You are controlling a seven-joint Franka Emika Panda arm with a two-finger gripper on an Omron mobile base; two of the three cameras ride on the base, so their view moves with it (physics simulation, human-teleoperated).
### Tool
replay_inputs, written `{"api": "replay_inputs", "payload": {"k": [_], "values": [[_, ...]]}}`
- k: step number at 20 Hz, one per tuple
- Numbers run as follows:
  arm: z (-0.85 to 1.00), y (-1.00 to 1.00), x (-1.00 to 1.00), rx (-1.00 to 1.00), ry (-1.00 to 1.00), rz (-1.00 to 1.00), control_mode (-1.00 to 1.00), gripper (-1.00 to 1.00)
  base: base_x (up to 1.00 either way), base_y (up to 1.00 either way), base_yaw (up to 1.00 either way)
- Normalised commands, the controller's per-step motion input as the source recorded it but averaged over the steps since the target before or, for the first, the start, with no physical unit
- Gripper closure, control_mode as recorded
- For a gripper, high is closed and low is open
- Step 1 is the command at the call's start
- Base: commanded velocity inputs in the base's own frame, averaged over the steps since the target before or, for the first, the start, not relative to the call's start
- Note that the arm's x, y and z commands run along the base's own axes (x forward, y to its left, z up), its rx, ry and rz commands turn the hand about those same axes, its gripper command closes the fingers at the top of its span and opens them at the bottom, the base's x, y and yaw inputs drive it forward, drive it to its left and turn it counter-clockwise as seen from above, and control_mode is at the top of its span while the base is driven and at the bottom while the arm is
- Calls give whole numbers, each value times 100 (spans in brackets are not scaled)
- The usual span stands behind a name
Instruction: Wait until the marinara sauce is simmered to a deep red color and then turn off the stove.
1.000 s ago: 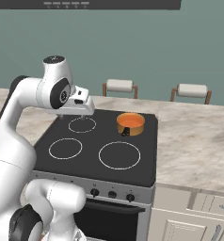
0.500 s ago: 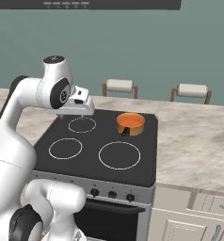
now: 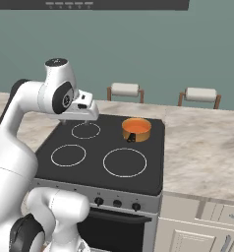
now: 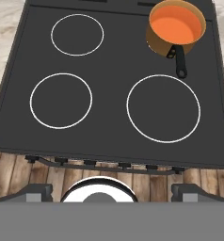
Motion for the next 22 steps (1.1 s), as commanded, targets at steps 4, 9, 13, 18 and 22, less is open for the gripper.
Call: {"api": "replay_inputs", "payload": {"k": [4,9,13,18,22], "values": [[0,0,0,0,0,0,-100,-100,0,0,0],[0,0,0,0,0,0,-100,-100,0,0,0],[0,0,0,0,0,0,-100,-100,0,0,0],[0,0,0,0,0,0,-100,-100,0,0,0],[0,0,0,0,0,0,-100,-100,0,0,0]]}}
